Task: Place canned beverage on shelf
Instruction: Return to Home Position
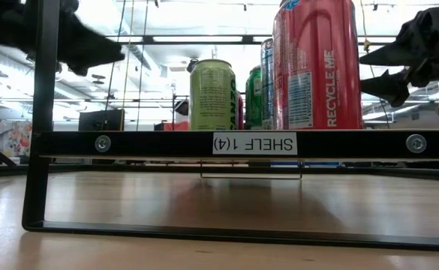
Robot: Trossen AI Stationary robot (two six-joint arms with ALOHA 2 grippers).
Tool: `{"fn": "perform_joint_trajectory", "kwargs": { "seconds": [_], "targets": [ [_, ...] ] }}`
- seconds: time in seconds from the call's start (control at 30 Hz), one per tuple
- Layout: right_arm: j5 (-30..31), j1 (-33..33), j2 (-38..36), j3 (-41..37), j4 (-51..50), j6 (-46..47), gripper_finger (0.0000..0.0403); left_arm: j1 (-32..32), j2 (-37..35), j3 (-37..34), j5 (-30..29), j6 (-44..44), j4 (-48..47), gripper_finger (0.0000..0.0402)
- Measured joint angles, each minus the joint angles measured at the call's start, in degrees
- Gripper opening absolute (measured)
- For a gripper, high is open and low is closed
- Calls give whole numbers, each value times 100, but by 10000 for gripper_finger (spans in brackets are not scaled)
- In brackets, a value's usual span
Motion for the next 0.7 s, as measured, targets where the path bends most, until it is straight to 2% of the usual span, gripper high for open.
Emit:
{"fn": "perform_joint_trajectory", "kwargs": {
  "seconds": [0.1,0.3,0.53,0.7],
  "targets": [
    [79,-50,2,0,0,15,347,-39,-167,-293,0,114,98,189],
    [967,-90,16,2,3,17,348,-61,-658,-790,56,267,496,181],
    [978,-87,20,4,1,17,348,-220,-1675,-817,521,232,-657,180],
    [970,-87,20,4,1,18,348,-387,-2435,-817,1072,260,-891,180]
  ]
}}
